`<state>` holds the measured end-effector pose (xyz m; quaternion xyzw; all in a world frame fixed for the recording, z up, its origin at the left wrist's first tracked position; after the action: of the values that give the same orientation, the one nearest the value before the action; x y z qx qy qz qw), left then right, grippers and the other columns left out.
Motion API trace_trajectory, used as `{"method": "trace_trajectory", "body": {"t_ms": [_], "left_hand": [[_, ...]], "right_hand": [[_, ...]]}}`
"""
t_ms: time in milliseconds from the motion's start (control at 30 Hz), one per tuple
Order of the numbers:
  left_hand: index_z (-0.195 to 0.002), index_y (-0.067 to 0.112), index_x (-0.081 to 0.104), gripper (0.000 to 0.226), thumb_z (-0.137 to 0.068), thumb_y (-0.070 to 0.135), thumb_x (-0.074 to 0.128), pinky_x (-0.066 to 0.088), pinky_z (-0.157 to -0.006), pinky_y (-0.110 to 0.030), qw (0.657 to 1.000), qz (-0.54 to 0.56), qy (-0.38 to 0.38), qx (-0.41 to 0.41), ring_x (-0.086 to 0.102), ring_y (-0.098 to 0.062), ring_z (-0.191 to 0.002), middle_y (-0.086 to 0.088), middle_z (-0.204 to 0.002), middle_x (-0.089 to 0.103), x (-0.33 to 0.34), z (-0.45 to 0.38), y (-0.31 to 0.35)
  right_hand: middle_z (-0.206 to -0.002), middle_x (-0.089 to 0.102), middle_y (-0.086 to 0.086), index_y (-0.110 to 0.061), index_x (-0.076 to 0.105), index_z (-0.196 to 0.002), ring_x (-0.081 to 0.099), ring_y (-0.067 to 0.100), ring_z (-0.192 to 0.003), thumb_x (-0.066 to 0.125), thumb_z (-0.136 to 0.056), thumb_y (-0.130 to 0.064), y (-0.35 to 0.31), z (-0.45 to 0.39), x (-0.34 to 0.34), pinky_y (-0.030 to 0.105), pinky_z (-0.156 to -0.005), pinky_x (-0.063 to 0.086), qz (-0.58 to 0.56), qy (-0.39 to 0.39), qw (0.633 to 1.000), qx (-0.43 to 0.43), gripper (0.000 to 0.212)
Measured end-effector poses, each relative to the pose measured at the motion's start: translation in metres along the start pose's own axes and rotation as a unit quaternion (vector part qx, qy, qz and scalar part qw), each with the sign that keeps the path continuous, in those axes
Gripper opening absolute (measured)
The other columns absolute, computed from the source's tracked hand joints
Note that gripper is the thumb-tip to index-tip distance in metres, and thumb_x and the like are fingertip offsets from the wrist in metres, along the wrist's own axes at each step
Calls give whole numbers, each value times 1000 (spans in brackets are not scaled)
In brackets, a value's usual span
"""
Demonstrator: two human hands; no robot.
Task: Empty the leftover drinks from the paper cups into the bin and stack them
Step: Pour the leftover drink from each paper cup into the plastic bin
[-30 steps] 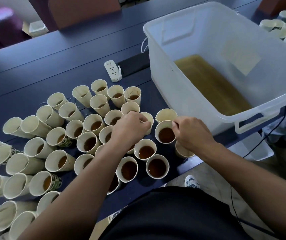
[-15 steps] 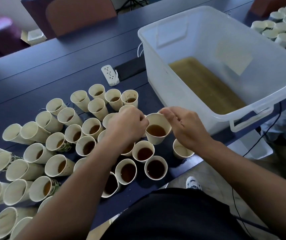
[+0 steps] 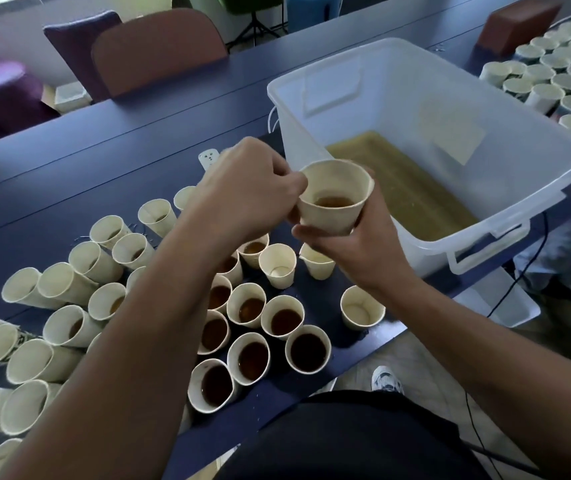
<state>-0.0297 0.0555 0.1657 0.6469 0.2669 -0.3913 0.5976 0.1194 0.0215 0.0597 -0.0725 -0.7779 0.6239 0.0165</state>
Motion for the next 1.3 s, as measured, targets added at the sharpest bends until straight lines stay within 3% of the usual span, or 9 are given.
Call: {"method": "trace_trajectory", "body": {"t_ms": [100,200,333,400,467,567,733,933,1300], "left_hand": [[-72,10,73,47,-101,40,52,56,-71,-38,996,75,33,16,57,-13,-52,9,-58,69,-1,-7,4],[-77,22,72,47,-104,48,44,56,-80,-40,989,127,71,12,58,-4,-52,11,-63,72,2,-16,-2],[-84,24,71,34,-100,46,50,54,-75,-40,992,100,78,23,53,-6,-59,12,-70,71,21,-27,-12],[-90,26,71,24,-97,44,57,49,-74,-35,994,81,69,34,56,-9,-69,13,-79,69,34,-31,-13],[-106,28,69,20,-96,43,61,48,-87,-35,995,65,51,47,62,-12,-95,13,-101,69,48,-34,-13],[-133,26,58,40,-97,41,62,42,-100,-35,997,33,22,70,54,-16,-123,6,-136,55,70,-35,-11],[-154,23,35,65,-98,48,58,43,-106,-42,995,47,-10,89,46,-18,-136,8,-159,31,97,-34,-10],[-162,24,15,75,-102,62,37,37,-112,-45,996,-1,-49,69,29,-19,-150,10,-169,12,106,-38,-6],[-162,23,14,84,-97,68,43,46,-106,-50,995,-50,-62,55,34,-20,-147,15,-168,7,114,-47,-8]], "right_hand": [[-119,67,3,-14,49,-131,65,21,-111,91,-63,-31,-14,-11,-8,52,-93,53,-7,22,999,-23,82],[-108,61,-16,-29,45,-118,60,-3,-100,90,-69,-18,-32,-21,-26,25,-87,51,61,57,995,-62,67],[-106,51,-19,-23,36,-121,52,-17,-92,86,-74,-11,-48,-40,-54,3,-77,39,154,56,981,-100,69],[-103,49,-20,-22,37,-121,52,-16,-89,85,-76,-13,-47,-53,-69,7,-74,40,201,43,975,-84,67],[-101,51,-20,-21,40,-127,53,-3,-91,84,-76,-21,-42,-64,-83,21,-79,46,272,24,960,-65,67],[-108,52,-9,-21,39,-134,54,17,-102,81,-78,-23,-28,-78,-100,32,-82,45,344,-14,938,-33,69],[-113,53,-3,-25,37,-134,55,24,-103,79,-80,-24,-5,-93,-116,35,-80,45,393,-44,918,5,68],[-108,61,1,-32,39,-126,58,29,-97,77,-76,-27,15,-93,-120,43,-81,52,410,-35,911,39,63],[-104,55,-2,-22,44,-129,53,27,-93,80,-74,-18,23,-96,-115,38,-76,46,435,-42,899,35,66]]}}
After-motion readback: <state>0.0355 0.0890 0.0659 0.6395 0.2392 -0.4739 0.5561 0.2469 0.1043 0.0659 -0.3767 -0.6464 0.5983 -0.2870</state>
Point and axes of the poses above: each hand's wrist, its own z-axis away from the middle knuckle, its own x-axis out of the palm, y = z × x, the point moved 1 cm from there along -z, towards the middle knuckle
